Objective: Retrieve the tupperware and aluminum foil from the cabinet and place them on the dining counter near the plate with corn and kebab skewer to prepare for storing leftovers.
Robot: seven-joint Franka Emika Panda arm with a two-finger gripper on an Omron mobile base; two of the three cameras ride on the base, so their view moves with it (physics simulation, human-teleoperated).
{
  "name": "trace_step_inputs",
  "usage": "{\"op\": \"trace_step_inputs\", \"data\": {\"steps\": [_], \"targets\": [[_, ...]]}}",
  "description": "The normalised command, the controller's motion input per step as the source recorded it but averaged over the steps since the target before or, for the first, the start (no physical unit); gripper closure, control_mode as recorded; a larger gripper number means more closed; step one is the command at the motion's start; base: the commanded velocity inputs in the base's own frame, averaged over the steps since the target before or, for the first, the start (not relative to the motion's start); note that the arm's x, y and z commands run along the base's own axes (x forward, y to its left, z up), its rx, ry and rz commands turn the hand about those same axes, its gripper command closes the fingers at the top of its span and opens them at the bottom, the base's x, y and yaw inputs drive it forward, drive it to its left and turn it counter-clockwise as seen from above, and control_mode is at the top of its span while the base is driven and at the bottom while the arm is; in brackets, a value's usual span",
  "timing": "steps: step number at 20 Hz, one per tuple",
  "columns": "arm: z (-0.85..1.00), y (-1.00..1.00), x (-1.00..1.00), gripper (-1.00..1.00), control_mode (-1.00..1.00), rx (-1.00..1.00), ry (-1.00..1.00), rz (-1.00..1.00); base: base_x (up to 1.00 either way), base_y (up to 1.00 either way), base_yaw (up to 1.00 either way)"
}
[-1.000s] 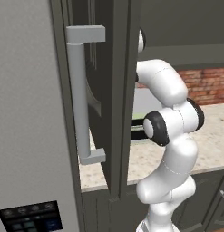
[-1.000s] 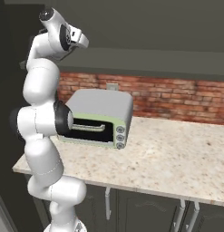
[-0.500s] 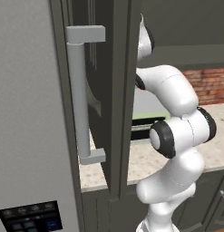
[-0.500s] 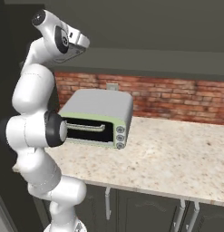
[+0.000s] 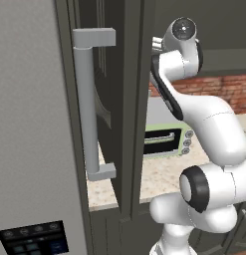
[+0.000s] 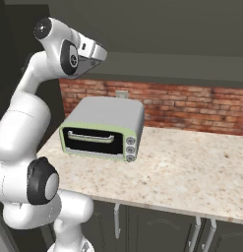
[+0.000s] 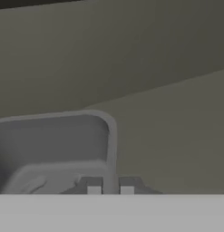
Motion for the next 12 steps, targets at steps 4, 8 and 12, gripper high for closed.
{"op": "trace_step_inputs", "data": {"steps": [4, 8, 12], "targets": [[0.21, -0.65, -1.00, 1.00, -1.00, 0.00, 0.00, 0.01, 0.00, 0.00, 0.00], [0.03, -0.53, -1.00, 1.00, -1.00, 0.03, 0.10, 0.01, 0.00, 0.00, 0.00], [0.00, -0.23, -1.00, 1.00, -1.00, 0.06, 0.20, 0.00, 0.00, 0.00, 0.00]]}}
